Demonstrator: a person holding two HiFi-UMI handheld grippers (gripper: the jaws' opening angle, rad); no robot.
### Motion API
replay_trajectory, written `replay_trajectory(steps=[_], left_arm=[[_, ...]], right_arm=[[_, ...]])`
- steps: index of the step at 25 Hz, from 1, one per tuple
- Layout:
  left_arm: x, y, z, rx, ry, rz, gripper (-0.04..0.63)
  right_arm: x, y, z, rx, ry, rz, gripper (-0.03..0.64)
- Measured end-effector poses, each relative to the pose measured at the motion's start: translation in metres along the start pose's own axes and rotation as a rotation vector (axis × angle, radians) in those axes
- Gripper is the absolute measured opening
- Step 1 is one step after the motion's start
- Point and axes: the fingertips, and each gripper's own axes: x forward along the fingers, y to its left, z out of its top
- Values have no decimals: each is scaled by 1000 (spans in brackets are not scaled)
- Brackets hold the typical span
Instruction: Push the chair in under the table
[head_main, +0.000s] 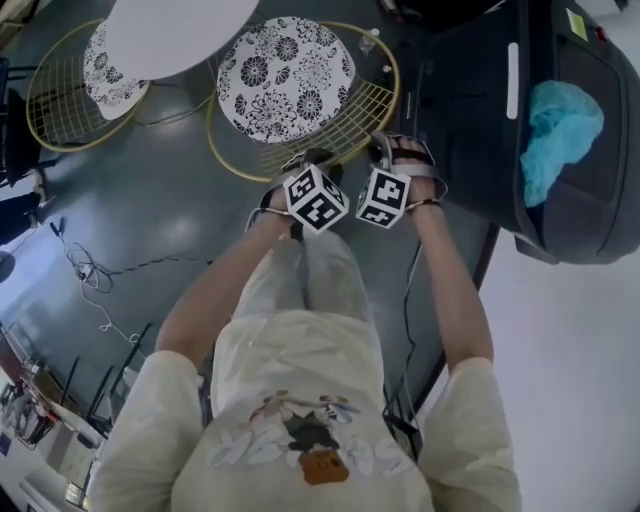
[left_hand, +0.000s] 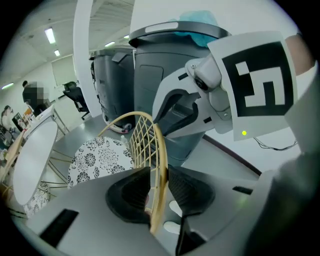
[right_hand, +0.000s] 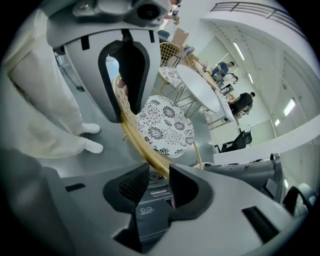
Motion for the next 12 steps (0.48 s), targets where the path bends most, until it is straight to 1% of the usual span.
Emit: replay_trajectory(steps=[3,6,7,9,10,12], left_arm=[[-22,4,1,-18,-38,28,114],[-52,8,-6,-30,-62,50,113],[-66,11,-11,-26,-68,69,101],[-94,12,-23,-33,-85,115,53],[-106,9,-28,-51,-98,129,37],[-127,3,-36,-97,-127,146,28]], right_arm=[[-11,12,10,71,-48,-14,118],[-28,16,28,195,-103,-30,118],[-34,16,37,237,-124,-35,118],[-49,21,53,298,-161,-35,117],[-57,24,58,326,-179,-32,117],[-75,27,68,390,-219,-27,112]])
